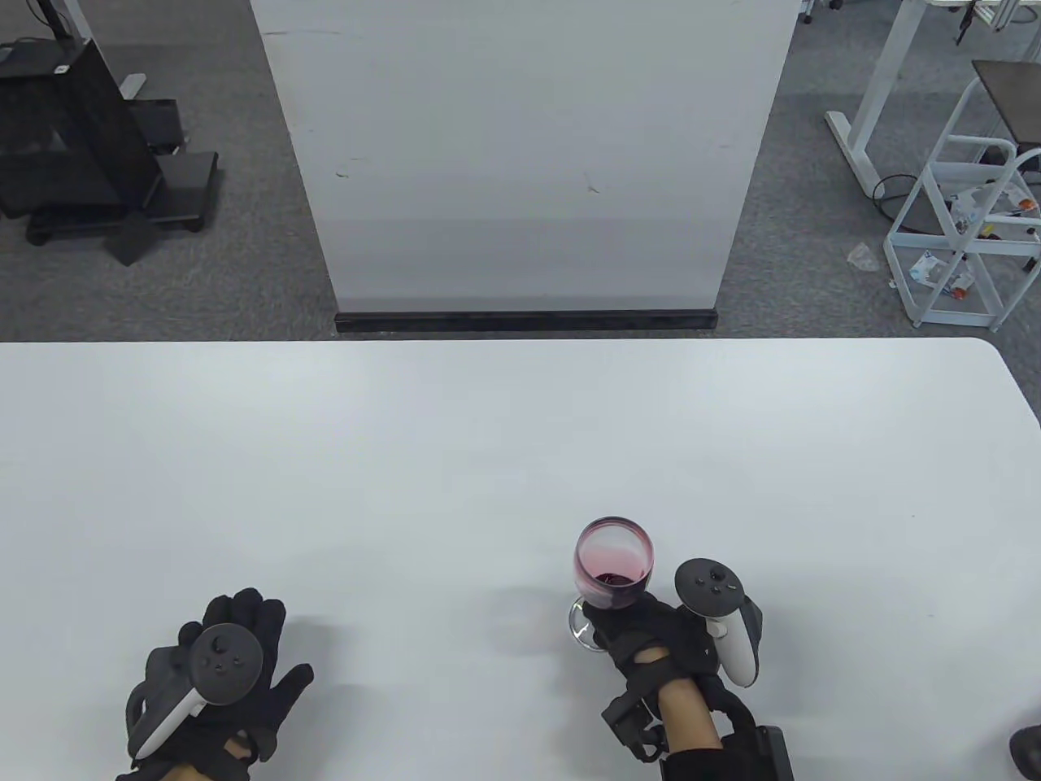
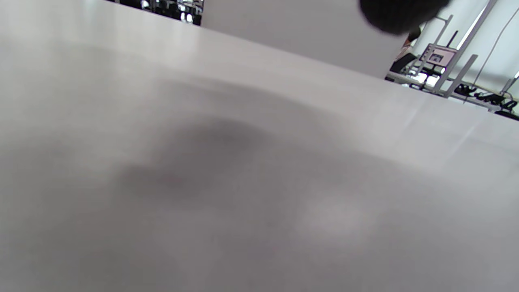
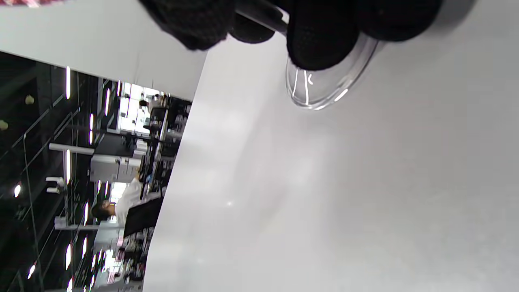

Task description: Shake wine glass on table

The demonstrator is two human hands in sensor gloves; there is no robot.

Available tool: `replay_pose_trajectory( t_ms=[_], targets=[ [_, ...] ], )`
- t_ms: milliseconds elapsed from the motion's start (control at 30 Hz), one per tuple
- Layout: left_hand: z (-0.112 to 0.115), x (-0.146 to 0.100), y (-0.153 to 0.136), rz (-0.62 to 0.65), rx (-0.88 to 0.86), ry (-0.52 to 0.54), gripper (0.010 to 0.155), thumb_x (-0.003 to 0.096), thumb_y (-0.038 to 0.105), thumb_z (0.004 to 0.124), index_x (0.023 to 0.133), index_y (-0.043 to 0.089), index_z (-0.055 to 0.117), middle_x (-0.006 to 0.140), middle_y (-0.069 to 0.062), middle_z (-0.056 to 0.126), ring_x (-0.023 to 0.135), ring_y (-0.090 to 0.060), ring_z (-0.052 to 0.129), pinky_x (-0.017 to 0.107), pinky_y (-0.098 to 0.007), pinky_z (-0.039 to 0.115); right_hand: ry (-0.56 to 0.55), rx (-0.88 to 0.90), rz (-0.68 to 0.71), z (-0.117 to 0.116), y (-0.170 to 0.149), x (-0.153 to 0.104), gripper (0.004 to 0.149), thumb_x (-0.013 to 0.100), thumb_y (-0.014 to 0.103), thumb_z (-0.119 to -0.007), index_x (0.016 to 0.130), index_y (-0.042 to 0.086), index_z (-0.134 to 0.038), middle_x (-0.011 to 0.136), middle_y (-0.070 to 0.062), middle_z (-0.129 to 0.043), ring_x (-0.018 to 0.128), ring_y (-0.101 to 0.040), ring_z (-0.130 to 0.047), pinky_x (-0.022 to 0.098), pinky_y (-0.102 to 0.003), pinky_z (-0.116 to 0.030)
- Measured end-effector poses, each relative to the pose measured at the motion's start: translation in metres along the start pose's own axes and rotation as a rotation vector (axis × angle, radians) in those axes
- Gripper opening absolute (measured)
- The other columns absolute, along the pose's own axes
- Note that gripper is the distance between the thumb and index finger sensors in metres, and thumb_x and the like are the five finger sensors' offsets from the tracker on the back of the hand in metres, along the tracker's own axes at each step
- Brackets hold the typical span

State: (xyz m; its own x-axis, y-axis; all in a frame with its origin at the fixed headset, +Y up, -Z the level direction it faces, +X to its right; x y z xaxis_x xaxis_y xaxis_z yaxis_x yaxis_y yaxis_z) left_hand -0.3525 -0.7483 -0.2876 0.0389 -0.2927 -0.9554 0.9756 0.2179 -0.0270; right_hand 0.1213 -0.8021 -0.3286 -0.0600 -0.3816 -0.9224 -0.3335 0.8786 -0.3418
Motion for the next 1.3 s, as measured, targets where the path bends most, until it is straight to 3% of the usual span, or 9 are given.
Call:
replay_pose_trajectory(
  t_ms=[167,300,467,600,767,900,1033,1167,1300],
  targets=[
    [-0.001,0.0,-0.001,-0.006,-0.005,0.004,0.079,0.0461,0.062,0.059,0.103,0.034,0.012,0.113,0.004,0.0,0.104,-0.027,-0.006,0.072,-0.048,-0.004,0.108,0.002,-0.009,-0.004,0.001,0.0,0.055,0.052,0.037,-0.076,0.1,0.018,-0.058,0.111,-0.009,-0.048,0.073,-0.025,-0.078,0.048,-0.044,-0.073],
    [-0.001,0.0,-0.001,-0.002,-0.003,0.004,0.079,0.0462,0.062,0.059,0.103,0.034,0.012,0.113,0.004,0.0,0.104,-0.027,-0.006,0.072,-0.048,-0.004,0.06,0.039,-0.003,-0.003,-0.002,0.002,0.057,0.054,0.037,-0.073,0.103,0.02,-0.051,0.113,-0.009,-0.042,0.077,-0.023,-0.075,0.051,-0.043,-0.072],
    [-0.003,-0.001,-0.002,-0.001,-0.011,0.012,0.079,0.046,0.062,0.059,0.103,0.034,0.012,0.113,0.004,0.0,0.104,-0.027,-0.006,0.072,-0.048,-0.004,0.136,-0.016,-0.018,-0.001,0.002,0.0,0.055,0.052,0.037,-0.077,0.1,0.018,-0.058,0.111,-0.009,-0.048,0.074,-0.026,-0.077,0.048,-0.045,-0.073],
    [-0.002,-0.001,-0.002,0.0,-0.01,0.009,0.079,0.0461,0.061,0.059,0.103,0.034,0.012,0.113,0.004,0.0,0.104,-0.027,-0.006,0.072,-0.048,-0.004,0.035,-0.006,-0.005,0.002,-0.002,0.001,0.056,0.053,0.038,-0.074,0.102,0.019,-0.053,0.112,-0.008,-0.046,0.075,-0.023,-0.076,0.05,-0.043,-0.073],
    [-0.002,-0.001,-0.001,0.002,-0.009,0.008,0.079,0.0461,0.062,0.059,0.103,0.034,0.012,0.113,0.004,0.0,0.104,-0.028,-0.006,0.072,-0.048,-0.004,0.157,-0.037,-0.018,0.0,0.001,0.001,0.055,0.052,0.039,-0.077,0.1,0.018,-0.058,0.111,-0.007,-0.048,0.074,-0.026,-0.077,0.048,-0.045,-0.073],
    [-0.001,0.0,-0.001,0.004,-0.005,0.001,0.079,0.0462,0.062,0.059,0.103,0.034,0.012,0.113,0.004,0.0,0.104,-0.028,-0.006,0.072,-0.048,-0.004,0.051,-0.002,0.0,-0.004,0.0,0.002,0.056,0.052,0.039,-0.075,0.101,0.02,-0.055,0.111,-0.008,-0.046,0.074,-0.023,-0.077,0.049,-0.043,-0.073],
    [-0.002,-0.002,-0.001,0.002,-0.012,0.011,0.079,0.0461,0.062,0.059,0.104,0.034,0.012,0.113,0.004,0.0,0.104,-0.028,-0.006,0.072,-0.048,-0.004,0.145,-0.015,-0.015,-0.001,0.001,0.003,0.055,0.053,0.039,-0.077,0.1,0.018,-0.057,0.112,-0.008,-0.047,0.074,-0.026,-0.077,0.049,-0.044,-0.073],
    [-0.001,-0.001,-0.002,0.0,-0.008,0.001,0.079,0.0461,0.062,0.059,0.103,0.034,0.012,0.113,0.004,0.0,0.104,-0.028,-0.006,0.072,-0.048,-0.004,0.046,0.017,-0.002,-0.004,-0.001,0.003,0.058,0.053,0.038,-0.074,0.103,0.02,-0.051,0.112,-0.008,-0.043,0.076,-0.022,-0.075,0.051,-0.043,-0.072],
    [-0.003,-0.002,-0.002,0.003,-0.016,0.012,0.079,0.0461,0.061,0.059,0.103,0.034,0.012,0.113,0.004,0.0,0.104,-0.028,-0.006,0.072,-0.048,-0.004,0.172,-0.014,-0.01,-0.005,0.001,0.002,0.056,0.052,0.038,-0.077,0.1,0.018,-0.058,0.112,-0.008,-0.047,0.074,-0.026,-0.077,0.048,-0.045,-0.073]
  ],
)
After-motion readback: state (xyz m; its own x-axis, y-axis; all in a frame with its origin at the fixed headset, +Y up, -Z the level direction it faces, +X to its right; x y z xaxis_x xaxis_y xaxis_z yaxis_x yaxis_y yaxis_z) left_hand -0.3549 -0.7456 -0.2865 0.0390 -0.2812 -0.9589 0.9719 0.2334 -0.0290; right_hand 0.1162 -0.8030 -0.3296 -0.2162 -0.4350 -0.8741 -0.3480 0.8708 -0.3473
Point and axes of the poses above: the tracker on the back of each hand, its own y axis roughly to the thumb side, its own x axis roughly from the wrist to the fingertips, z = x × y, the point moved 4 cm from there along x, roughly from the wrist to the fingertips
